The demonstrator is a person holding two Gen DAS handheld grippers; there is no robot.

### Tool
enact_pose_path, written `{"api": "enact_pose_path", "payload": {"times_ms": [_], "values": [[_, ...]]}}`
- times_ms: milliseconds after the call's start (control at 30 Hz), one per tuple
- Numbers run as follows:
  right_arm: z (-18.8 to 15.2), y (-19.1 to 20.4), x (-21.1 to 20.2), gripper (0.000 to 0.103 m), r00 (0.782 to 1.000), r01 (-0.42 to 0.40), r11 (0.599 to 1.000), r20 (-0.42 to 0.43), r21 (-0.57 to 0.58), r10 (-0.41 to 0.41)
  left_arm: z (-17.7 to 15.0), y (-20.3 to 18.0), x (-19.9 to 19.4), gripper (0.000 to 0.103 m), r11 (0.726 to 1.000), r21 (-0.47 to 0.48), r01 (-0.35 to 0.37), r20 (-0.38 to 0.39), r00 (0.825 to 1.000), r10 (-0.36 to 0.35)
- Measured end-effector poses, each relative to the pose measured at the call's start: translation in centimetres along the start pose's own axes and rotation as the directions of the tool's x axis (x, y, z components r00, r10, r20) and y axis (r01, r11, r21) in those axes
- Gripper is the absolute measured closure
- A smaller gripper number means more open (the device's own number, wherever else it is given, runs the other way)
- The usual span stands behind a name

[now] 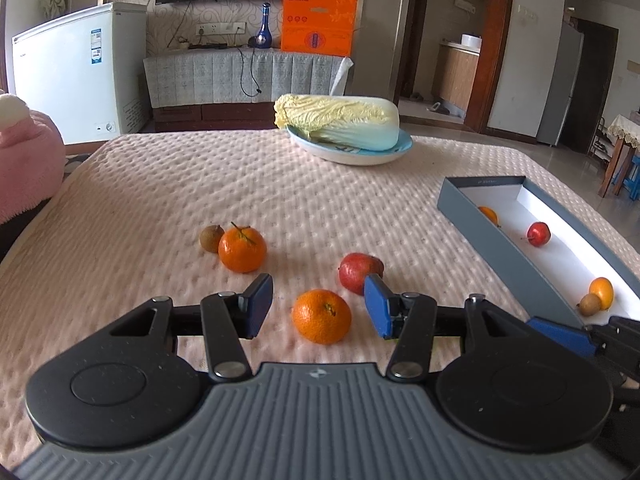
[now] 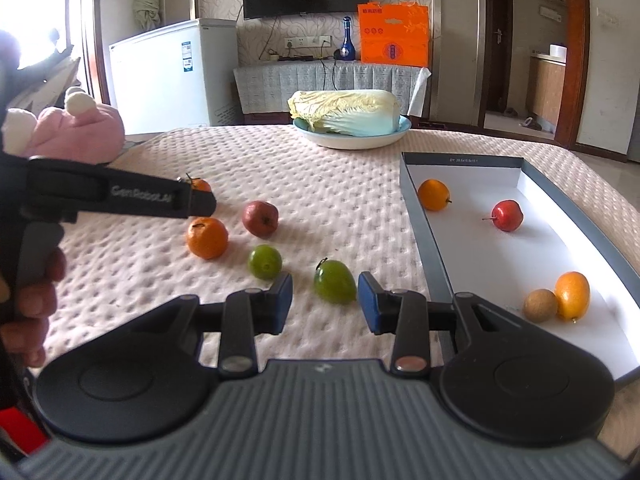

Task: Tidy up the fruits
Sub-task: 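Move left tool to the tangerine while right tool moves to a green fruit, then close left tool on the tangerine while right tool grasps the green fruit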

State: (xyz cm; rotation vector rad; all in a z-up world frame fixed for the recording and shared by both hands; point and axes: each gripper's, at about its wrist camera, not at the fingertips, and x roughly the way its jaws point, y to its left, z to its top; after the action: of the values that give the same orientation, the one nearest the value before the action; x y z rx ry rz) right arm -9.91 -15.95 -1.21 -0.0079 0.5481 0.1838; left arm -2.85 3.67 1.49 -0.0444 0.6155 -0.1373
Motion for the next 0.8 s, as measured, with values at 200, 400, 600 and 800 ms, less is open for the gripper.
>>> {"api": "enact_pose_path", "payload": {"times_ms": [200,400,600,800], "values": [[0.0,0.1,1.3,0.064,0.999,0.024,1.0,-0.028,-0.013,-0.025,-0.7,0.3,1.1,0.046,1.0,0.004,0.02,-0.038,0.999,-0.02],[0.1,0.2,2.0,0.064,0.999,0.028,0.999,-0.039,-0.015,-0.029,-1.1,0.0,2.2,0.046,0.999,0.027,0.022,-0.055,0.998,-0.02],[0.2,0.2,2.5,0.064,0.998,0.032,0.999,-0.044,-0.019,-0.032,-1.1,0.0,3.6,0.046,0.999,0.041,0.007,-0.074,0.997,-0.004],[0.3,0.3,3.1,0.064,0.998,0.029,0.999,-0.051,-0.023,-0.03,-1.3,0.3,4.4,0.046,1.0,0.031,0.004,-0.086,0.996,-0.002]]}}
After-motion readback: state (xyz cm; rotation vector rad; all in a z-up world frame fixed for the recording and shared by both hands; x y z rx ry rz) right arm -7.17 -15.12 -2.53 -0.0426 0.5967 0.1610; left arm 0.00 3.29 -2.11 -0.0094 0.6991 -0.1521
